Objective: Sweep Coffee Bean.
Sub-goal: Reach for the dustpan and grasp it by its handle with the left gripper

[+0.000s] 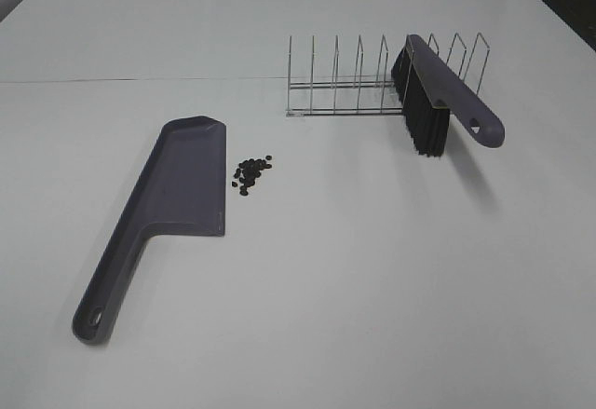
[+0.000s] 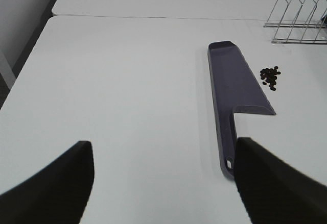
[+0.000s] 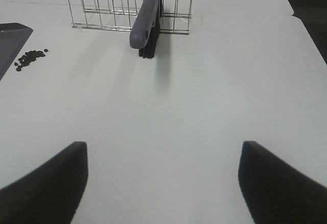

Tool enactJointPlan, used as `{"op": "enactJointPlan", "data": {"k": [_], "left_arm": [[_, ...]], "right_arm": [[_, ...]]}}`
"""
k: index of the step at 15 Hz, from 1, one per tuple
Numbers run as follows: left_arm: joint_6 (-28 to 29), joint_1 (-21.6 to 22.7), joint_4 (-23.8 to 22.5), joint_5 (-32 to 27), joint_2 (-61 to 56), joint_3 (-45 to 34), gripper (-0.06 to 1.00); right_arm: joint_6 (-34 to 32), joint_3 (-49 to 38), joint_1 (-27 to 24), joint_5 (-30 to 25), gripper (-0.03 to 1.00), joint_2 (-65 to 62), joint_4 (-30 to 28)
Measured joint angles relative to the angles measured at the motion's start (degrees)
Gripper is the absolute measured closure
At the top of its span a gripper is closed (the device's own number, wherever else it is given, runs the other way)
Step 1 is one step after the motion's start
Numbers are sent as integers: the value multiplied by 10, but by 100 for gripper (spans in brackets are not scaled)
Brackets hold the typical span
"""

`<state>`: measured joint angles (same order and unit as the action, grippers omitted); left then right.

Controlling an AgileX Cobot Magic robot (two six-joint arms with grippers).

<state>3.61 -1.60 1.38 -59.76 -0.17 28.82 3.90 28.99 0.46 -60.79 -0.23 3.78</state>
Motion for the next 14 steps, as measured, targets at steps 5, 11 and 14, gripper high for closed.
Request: {"op": "enactJointPlan", "data": {"k": [5, 11, 14], "left_arm": [[0, 0, 0, 0, 0, 0, 23], [0, 0, 0, 0, 0, 0, 23], [0, 0, 0, 0, 0, 0, 23]], "right_arm": [[0, 0, 0, 0, 25, 0, 0], [0, 0, 0, 0, 25, 0, 0], [0, 0, 0, 0, 25, 0, 0]]}}
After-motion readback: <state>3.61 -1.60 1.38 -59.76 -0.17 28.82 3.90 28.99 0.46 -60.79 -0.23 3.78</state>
